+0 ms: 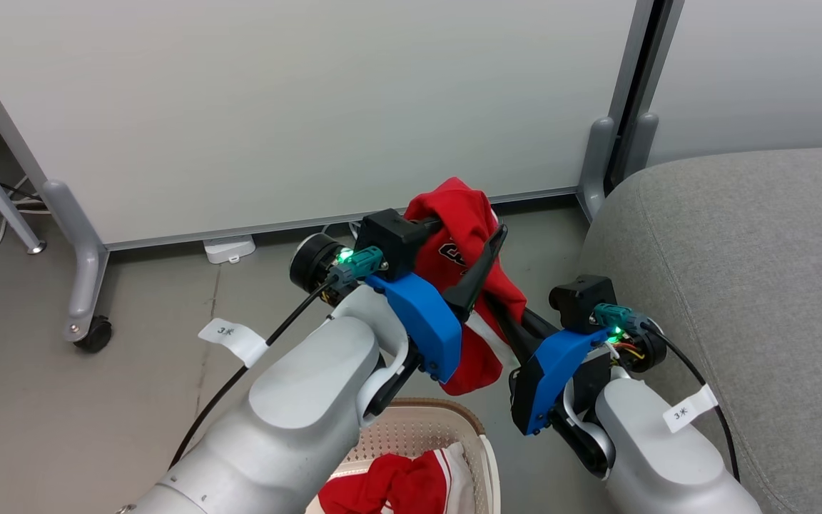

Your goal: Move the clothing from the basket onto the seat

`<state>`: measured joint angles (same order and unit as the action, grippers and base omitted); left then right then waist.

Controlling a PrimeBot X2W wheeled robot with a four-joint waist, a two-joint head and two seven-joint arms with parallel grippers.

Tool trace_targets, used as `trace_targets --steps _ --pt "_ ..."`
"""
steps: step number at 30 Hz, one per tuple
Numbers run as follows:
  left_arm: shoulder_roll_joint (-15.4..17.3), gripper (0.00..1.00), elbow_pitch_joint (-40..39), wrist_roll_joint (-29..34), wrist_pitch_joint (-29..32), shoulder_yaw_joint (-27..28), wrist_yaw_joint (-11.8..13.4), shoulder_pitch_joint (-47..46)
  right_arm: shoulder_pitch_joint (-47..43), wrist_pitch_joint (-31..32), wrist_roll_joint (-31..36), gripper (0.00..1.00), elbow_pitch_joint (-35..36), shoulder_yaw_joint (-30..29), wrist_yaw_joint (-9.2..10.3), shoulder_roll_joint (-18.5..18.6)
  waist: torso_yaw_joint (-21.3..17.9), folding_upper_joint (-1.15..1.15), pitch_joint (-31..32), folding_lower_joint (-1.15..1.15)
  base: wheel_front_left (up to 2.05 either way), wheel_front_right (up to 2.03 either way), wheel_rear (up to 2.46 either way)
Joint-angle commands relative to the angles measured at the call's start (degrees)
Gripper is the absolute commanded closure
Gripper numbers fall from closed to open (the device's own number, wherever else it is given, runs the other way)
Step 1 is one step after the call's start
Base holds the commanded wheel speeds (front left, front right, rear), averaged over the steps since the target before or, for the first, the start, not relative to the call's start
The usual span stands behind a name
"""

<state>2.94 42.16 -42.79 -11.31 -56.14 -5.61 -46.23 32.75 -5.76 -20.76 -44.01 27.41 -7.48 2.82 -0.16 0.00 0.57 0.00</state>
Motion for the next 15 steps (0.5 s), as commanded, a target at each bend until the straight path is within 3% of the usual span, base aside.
trace_targets --steps 1,8,15 --pt "0.4 0.0 0.0 0.0 -0.5 -0.2 -0.1 0.9 1.1 -0.6 0.0 1.0 -0.3 -0.2 -0.03 0.1 0.0 0.0 0.0 0.0 0.0 0.0 0.0" --pt "3.2 0.0 -2.1 0.0 -2.5 0.4 0.3 4.6 1.1 -2.0 0.6 1.0 -0.1 -2.4 -0.03 0.1 -0.1 0.0 -0.2 0.0 0.0 0.0 0.0" --pt "8.6 0.0 -10.4 1.3 -3.9 4.3 2.9 12.2 0.0 -3.0 2.4 1.0 1.6 -4.6 -0.03 0.1 -1.6 0.0 -0.9 0.0 0.0 0.0 0.0"
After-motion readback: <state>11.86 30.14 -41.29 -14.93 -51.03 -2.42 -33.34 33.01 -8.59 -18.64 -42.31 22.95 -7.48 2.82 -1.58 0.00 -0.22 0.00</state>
